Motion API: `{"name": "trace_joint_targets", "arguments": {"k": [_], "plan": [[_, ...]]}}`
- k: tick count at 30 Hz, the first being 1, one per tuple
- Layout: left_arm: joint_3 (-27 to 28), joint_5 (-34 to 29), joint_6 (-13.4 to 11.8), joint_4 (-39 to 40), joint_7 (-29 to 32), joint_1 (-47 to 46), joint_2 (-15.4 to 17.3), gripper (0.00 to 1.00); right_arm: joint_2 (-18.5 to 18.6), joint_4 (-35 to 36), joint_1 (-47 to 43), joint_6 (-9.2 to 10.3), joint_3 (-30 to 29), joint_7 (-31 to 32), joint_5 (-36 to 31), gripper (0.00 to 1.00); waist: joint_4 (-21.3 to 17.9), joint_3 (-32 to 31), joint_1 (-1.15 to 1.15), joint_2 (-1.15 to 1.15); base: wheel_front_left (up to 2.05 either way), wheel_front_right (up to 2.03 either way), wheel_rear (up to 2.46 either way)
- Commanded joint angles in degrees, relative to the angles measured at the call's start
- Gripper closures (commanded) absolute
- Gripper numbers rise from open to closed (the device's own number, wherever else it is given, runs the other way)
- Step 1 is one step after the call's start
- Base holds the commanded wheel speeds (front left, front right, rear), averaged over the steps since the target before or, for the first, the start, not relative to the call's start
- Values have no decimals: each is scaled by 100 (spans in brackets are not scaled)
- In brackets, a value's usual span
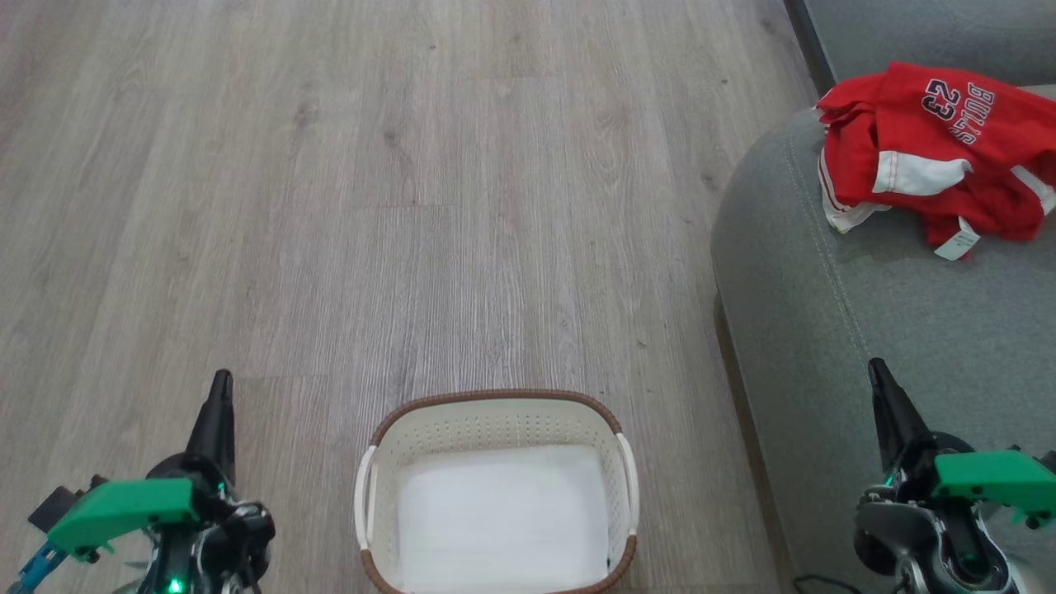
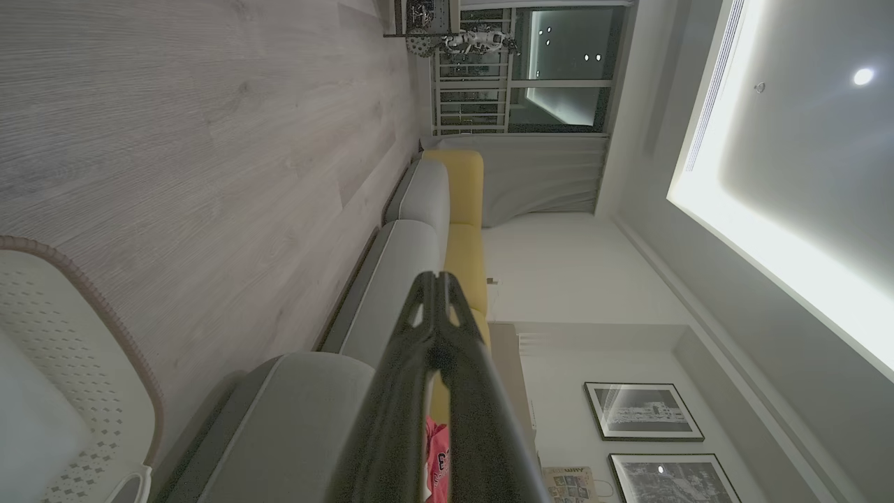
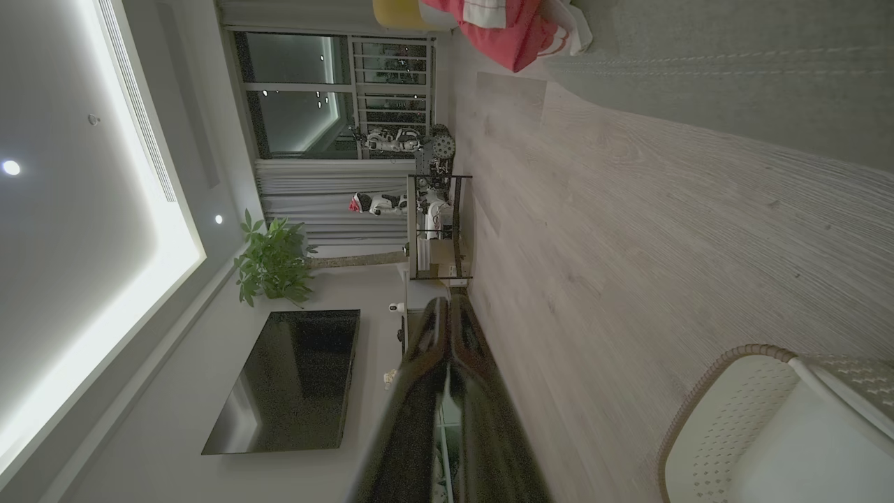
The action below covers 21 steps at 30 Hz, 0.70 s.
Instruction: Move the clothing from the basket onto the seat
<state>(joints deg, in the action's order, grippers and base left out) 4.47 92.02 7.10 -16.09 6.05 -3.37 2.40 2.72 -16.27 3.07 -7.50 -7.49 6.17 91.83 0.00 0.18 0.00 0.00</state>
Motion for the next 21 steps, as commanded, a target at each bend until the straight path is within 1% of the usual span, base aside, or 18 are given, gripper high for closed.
{"name": "trace_joint_targets", "arguments": {"k": [1,21], "plan": [[210,11,38,202,48,-283,48,100,16,224,312,1,97,32,33,100,0,-1,0,0,0,0,0],[208,12,38,203,46,-283,48,100,16,224,312,1,97,32,34,100,0,-1,0,0,0,0,0]]}}
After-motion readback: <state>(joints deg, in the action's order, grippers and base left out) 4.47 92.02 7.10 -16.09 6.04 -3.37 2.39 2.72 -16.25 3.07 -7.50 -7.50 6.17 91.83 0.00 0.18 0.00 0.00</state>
